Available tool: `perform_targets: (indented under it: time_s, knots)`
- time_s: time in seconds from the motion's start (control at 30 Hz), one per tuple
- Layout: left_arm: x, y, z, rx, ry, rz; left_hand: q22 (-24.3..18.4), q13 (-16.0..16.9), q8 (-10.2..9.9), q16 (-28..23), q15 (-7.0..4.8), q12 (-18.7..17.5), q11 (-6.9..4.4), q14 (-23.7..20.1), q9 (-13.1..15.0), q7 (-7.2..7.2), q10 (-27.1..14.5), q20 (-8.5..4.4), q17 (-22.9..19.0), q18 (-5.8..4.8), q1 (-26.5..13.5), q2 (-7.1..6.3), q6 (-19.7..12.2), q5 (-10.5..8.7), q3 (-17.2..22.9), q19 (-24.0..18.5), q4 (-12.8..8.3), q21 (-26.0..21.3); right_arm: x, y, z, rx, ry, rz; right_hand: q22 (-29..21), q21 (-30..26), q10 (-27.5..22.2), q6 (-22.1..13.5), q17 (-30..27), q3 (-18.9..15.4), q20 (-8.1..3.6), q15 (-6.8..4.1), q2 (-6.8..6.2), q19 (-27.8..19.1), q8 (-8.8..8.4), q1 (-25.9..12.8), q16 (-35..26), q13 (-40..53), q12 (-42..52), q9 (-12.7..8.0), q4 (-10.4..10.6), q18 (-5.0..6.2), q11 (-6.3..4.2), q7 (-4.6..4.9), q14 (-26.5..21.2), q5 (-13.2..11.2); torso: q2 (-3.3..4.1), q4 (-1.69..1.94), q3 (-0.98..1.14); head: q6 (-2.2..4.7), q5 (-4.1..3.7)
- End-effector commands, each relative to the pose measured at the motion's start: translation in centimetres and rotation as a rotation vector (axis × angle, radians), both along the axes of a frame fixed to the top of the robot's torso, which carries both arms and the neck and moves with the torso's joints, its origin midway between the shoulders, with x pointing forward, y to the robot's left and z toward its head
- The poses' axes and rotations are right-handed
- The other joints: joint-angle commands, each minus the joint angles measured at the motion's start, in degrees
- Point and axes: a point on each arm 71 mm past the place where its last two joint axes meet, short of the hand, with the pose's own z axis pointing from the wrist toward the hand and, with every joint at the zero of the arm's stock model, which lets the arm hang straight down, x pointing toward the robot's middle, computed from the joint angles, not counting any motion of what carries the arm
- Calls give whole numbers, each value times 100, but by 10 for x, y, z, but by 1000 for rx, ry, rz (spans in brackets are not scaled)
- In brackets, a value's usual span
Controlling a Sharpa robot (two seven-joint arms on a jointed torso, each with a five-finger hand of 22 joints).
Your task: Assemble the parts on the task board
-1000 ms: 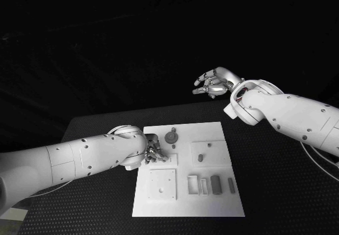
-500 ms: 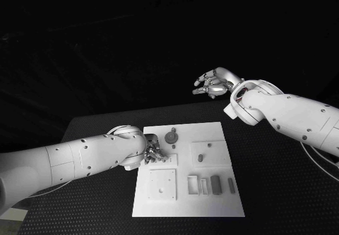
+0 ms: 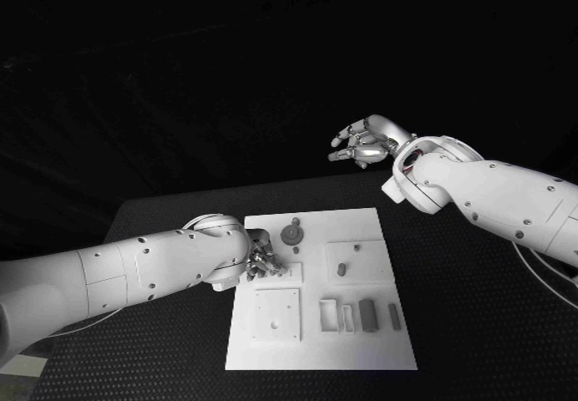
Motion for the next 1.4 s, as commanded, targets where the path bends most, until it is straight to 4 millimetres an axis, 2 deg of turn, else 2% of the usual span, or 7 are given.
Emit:
perform_targets:
  time_s: [0.03, 0.77, 0.97, 1.03, 1.07, 1.13, 1.4]
  knots:
    - [-2, -2, -1, -17, 25, -14, 122, -10, -21, 42, -1, 22, -77, -65, -27, -203, -142, -3, -43, -1, 169, 66, 978, 106, 12, 19, -44, -28, 0, 1, 0, -2, 6, 9, 81, -36, -42, -2, 10, -30, -30, -1, 32, 4, -18, -6, 7, -10, 22, -6, 20, 77, 6, 29, -52, 13, -3, -2, 2, 2, 3]
    - [2, 14, -1, -48, 24, 43, 85, -90, -12, 203, -38, 41, -75, -141, -177, -198, -174, -41, -342, 10, -1381, -477, 933, -458, -641, 97, 86, -176, 0, -1, -1, -4, 8, 5, 82, -37, -44, -11, 10, -34, -30, 0, 22, 3, -25, -7, 8, -13, 24, -12, 16, 77, 8, 31, -54, 13, 0, -1, 4, 26, -5]
    - [6, 18, -1, -42, 32, 62, 96, -94, -21, 224, -51, 39, -72, -179, -182, -192, -206, -47, -376, 17, -1416, -276, 880, -447, -841, 72, 68, -215, 0, -1, -1, -5, 11, 4, 82, -37, -45, -12, 10, -34, -30, 0, 22, 2, -26, -6, 8, -14, 24, -13, 16, 77, 8, 31, -54, 13, 3, -5, 4, 28, -4]
    - [7, 18, -1, -38, 35, 63, 107, -97, -70, 233, -54, 41, -47, -203, -221, -159, -229, -40, -405, 2, -1181, -127, 794, -190, -915, 55, 68, -234, 0, -1, -1, -5, 11, 5, 82, -37, -45, -13, 10, -34, -30, 0, 22, 2, -27, -6, 8, -14, 24, -13, 16, 77, 8, 32, -54, 13, 0, -5, 2, 28, -4]
    - [8, 18, 0, -39, 35, 65, 119, -95, -128, 254, -44, 52, -12, -229, -295, -117, -253, -33, -434, -17, -868, -14, 712, 303, -1014, 43, 56, -248, 1, -1, -1, -5, 12, 5, 82, -37, -45, -14, 10, -34, -30, 1, 21, 2, -27, -5, 8, -14, 25, -14, 15, 77, 9, 32, -55, 13, 0, -4, 3, 27, -4]
    - [8, 18, 0, -36, 43, 59, 110, -116, -190, 234, -11, 20, 48, -324, -398, -58, -352, -9, -502, -49, -530, 96, 612, 716, -1169, -31, 53, -306, 1, 0, -1, -5, 13, 6, 82, -38, -45, -15, 10, -34, -31, 1, 22, 2, -28, -5, 8, -15, 25, -14, 15, 77, 9, 32, -55, 13, 1, -7, 6, 27, -5]
    - [14, 16, 5, -27, 41, 52, 109, -124, -212, 253, -1, 33, 62, -329, -467, -41, -357, -7, -548, -52, -390, 121, 573, 855, -1188, -17, 56, -327, 2, 0, -2, -7, 17, 4, 83, -38, -46, -18, 10, -29, -32, 2, 28, 2, -30, 7, 9, -16, 26, -17, 9, 77, 9, 33, -55, 15, -1, 0, 5, 26, -17]
